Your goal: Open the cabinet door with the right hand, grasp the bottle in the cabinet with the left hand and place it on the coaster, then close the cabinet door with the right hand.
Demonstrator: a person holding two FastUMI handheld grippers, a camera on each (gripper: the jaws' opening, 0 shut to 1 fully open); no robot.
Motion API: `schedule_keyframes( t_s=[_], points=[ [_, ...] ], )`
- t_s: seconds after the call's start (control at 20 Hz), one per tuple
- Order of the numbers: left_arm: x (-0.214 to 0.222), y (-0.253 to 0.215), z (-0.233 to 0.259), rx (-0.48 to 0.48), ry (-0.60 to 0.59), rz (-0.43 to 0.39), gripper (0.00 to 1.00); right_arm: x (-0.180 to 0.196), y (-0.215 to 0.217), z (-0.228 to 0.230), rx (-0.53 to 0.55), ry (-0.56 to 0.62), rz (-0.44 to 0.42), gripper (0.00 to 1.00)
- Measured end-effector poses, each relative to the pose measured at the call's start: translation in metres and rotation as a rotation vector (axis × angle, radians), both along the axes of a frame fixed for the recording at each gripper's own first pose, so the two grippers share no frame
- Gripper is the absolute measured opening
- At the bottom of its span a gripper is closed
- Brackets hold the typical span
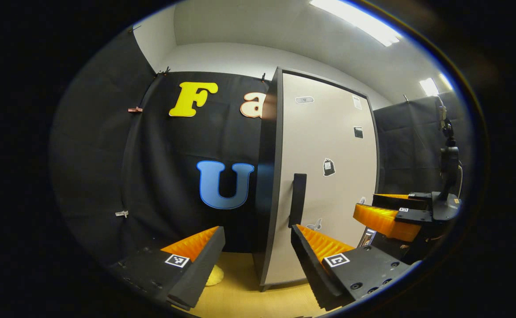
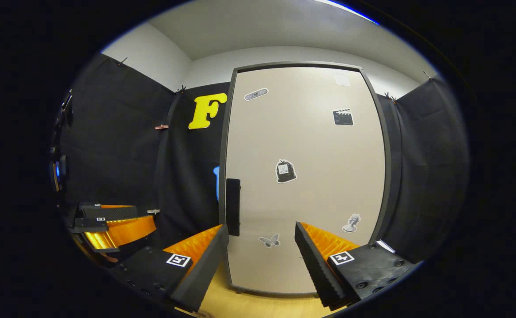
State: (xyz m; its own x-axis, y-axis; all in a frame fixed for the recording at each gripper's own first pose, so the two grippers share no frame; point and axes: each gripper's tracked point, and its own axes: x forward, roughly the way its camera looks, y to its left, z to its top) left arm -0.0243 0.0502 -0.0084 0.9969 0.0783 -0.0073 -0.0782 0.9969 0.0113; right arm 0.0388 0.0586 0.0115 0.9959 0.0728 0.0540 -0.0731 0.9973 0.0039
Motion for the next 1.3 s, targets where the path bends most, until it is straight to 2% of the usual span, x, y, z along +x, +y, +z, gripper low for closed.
schedule_keyframes(
  t_s=[0.2,0.45,0.6,0.9,1.1,1.2,1.25,1.3],
  points=[
    [-0.002,0.021,-0.005,0.015,0.008,-0.004,0.95,0.026,0.019,0.008,0.013,-0.05,-0.022,0.97],
    [0.004,0.038,-0.01,0.007,0.015,-0.037,0.95,0.061,0.046,-0.013,0.008,0.02,-0.022,0.98],
    [0.007,0.052,-0.014,0.02,0.018,-0.043,0.95,0.082,0.05,-0.015,-0.002,0.006,-0.07,0.97],
    [0.013,0.069,-0.025,-0.006,0.036,-0.064,0.95,0.121,0.048,-0.041,-0.036,0.067,-0.16,0.98],
    [0.015,0.077,-0.034,-0.009,0.056,-0.062,0.95,0.133,0.049,-0.046,-0.033,0.067,-0.189,0.89],
    [0.015,0.082,-0.035,-0.01,0.059,-0.058,0.95,0.136,0.045,-0.045,-0.038,0.054,-0.224,0.79],
    [0.016,0.084,-0.034,-0.013,0.058,-0.056,0.95,0.137,0.045,-0.045,-0.038,0.053,-0.237,0.69],
    [0.016,0.086,-0.035,-0.015,0.057,-0.054,0.95,0.14,0.047,-0.047,-0.031,0.06,-0.233,0.65]
  ],
)
